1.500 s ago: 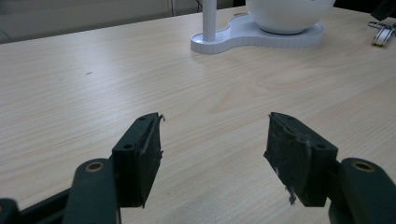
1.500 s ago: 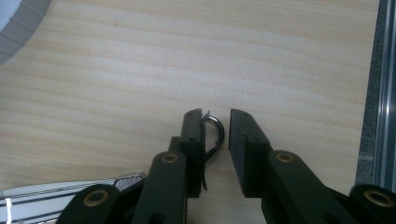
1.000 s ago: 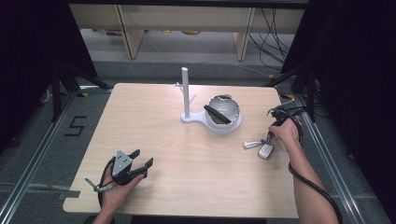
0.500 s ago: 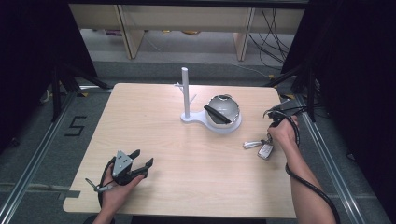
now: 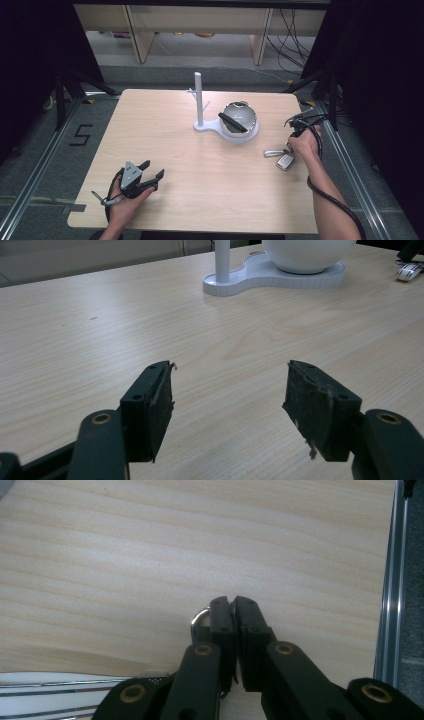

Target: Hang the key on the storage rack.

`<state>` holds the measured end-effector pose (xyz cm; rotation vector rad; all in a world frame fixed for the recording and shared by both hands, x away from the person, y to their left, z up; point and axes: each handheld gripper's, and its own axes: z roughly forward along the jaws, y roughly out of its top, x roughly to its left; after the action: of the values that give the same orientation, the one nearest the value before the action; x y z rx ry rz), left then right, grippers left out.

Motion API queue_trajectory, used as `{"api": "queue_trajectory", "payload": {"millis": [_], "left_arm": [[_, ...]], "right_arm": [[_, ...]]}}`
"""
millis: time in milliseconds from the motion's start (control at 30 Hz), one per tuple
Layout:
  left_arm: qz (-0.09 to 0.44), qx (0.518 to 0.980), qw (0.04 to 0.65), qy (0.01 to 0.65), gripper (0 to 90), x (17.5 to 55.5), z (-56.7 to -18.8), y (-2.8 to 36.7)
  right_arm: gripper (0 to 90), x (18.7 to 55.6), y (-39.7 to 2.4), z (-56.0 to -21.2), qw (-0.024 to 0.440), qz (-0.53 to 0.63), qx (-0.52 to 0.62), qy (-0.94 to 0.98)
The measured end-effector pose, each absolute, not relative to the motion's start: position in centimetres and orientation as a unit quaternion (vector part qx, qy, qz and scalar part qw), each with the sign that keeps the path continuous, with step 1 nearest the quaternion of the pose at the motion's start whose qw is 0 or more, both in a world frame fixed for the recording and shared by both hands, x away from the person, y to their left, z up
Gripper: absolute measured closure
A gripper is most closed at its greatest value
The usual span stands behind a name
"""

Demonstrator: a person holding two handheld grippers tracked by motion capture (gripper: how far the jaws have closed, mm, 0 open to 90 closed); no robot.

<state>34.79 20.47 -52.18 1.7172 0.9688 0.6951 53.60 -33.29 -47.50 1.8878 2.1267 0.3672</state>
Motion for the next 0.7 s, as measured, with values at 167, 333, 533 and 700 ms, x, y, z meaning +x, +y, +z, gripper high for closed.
{"api": "queue_trajectory", "payload": {"millis": [167, 333, 533, 700], "left_arm": [[0.287, 0.711, 0.501, 0.401, 35.0, 34.80, -52.18, 20.42], [0.287, 0.711, 0.501, 0.401, 34.9, 34.79, -52.18, 20.41], [0.288, 0.711, 0.501, 0.401, 34.9, 34.79, -52.18, 20.44], [0.288, 0.711, 0.502, 0.401, 34.9, 34.79, -52.18, 20.47]], "right_arm": [[88.2, 53.13, -33.23, -47.43, 0.135, 0.134, 0.649, 0.736], [88.2, 52.71, -33.37, -47.27, 0.141, 0.141, 0.634, 0.747], [88.2, 52.55, -33.33, -47.04, 0.140, 0.148, 0.639, 0.742], [88.2, 52.47, -33.43, -46.78, 0.150, 0.157, 0.637, 0.740]]}}
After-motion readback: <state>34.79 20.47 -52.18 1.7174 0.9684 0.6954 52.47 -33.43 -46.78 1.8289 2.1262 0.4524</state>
